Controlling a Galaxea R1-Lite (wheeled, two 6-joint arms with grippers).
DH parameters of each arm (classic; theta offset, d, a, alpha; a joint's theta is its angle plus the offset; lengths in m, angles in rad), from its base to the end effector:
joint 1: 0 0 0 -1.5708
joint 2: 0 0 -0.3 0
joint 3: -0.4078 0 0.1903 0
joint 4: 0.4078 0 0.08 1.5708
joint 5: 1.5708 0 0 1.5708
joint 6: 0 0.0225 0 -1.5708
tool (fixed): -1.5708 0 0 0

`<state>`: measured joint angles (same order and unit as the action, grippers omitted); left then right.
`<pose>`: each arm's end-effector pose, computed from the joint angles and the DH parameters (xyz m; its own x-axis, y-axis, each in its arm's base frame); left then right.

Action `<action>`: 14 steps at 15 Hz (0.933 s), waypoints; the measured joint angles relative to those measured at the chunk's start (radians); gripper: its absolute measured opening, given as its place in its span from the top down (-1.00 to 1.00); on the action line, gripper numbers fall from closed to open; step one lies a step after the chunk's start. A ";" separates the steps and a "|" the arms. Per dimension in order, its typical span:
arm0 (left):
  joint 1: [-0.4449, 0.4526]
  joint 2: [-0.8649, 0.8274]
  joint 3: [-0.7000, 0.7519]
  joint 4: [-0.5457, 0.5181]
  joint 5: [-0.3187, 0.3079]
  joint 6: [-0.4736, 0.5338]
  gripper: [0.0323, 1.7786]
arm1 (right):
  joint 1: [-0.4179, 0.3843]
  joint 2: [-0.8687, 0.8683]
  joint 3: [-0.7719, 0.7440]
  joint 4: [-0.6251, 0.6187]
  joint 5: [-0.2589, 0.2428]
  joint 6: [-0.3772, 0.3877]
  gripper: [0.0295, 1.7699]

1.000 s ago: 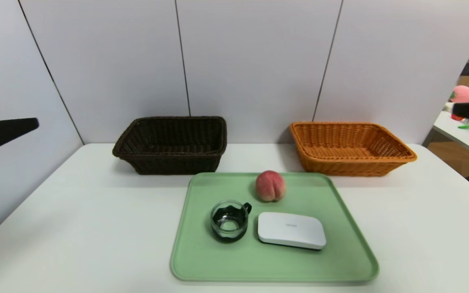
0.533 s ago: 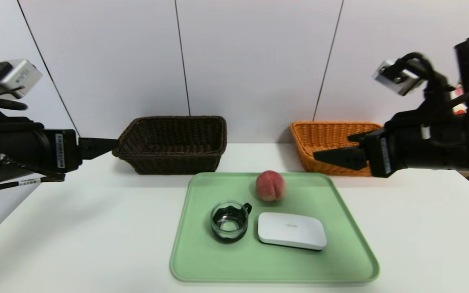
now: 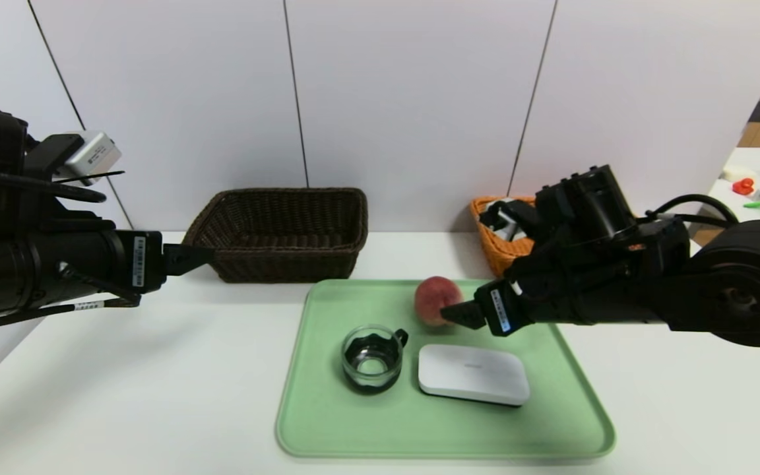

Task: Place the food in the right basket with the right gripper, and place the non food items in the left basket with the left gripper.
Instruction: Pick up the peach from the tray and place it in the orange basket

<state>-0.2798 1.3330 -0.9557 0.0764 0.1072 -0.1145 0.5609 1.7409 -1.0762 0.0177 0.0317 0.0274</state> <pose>0.2040 -0.0561 0.2525 0.8885 -0.1440 -0.4358 0.1328 0.9895 -0.0561 0.2658 0.1678 0.1827 0.6400 0.4395 -0.6303 -0.5377 0.8421 0.0412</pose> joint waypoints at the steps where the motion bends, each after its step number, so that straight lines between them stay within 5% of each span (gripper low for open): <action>1: -0.001 0.001 0.001 0.000 0.001 0.000 -0.90 | 0.020 0.020 -0.001 -0.001 -0.007 0.017 -0.92; 14: -0.003 0.006 0.009 0.000 -0.001 0.001 -0.90 | 0.061 0.170 -0.037 -0.144 -0.113 0.066 -0.93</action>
<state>-0.2823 1.3387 -0.9472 0.0760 0.1062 -0.1138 0.6215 1.9109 -1.1132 -0.1264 -0.0817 0.0938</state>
